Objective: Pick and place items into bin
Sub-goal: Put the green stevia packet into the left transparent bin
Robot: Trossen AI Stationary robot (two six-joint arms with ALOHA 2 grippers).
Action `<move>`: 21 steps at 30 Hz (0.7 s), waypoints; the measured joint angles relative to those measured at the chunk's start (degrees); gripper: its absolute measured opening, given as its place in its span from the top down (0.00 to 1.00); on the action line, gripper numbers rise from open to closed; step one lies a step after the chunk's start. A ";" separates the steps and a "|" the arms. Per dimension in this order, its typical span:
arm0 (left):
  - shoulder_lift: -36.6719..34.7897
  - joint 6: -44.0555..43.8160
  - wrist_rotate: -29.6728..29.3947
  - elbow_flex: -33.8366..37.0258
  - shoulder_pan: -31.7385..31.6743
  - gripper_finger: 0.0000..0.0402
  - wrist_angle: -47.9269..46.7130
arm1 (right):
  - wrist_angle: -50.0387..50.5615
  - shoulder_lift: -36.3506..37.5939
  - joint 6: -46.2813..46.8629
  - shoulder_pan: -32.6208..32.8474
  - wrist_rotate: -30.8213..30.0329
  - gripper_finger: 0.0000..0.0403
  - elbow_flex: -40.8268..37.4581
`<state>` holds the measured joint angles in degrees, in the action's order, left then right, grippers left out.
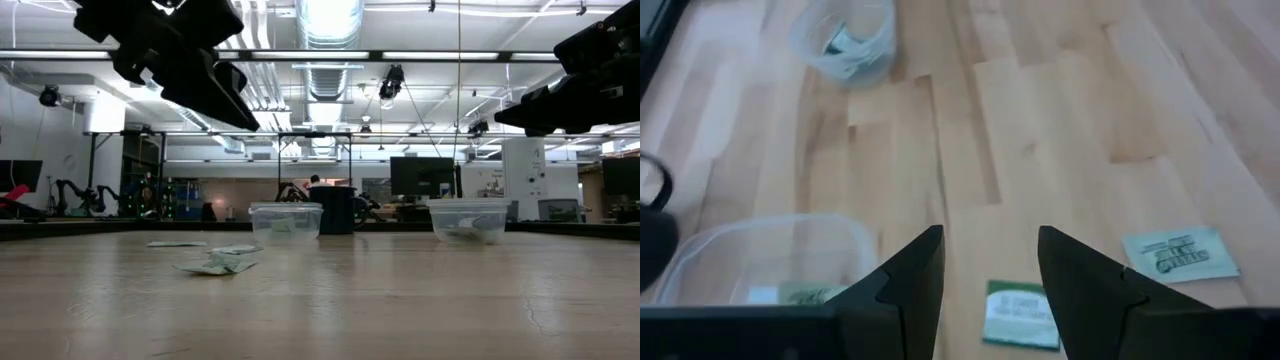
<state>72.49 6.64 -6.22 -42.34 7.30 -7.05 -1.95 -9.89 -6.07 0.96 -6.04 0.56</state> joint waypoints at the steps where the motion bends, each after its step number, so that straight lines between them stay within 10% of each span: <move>1: 0.51 0.14 0.01 -0.42 0.35 0.63 0.04 | 0.02 0.00 0.00 -0.01 0.00 0.79 0.00; 21: 12.94 0.22 -0.48 -9.95 0.66 0.52 -5.94 | 0.03 0.02 0.00 -0.01 0.01 0.81 -0.02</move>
<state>85.43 6.86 -6.70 -52.29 7.97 -12.99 -1.92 -9.87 -6.07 0.95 -6.03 0.54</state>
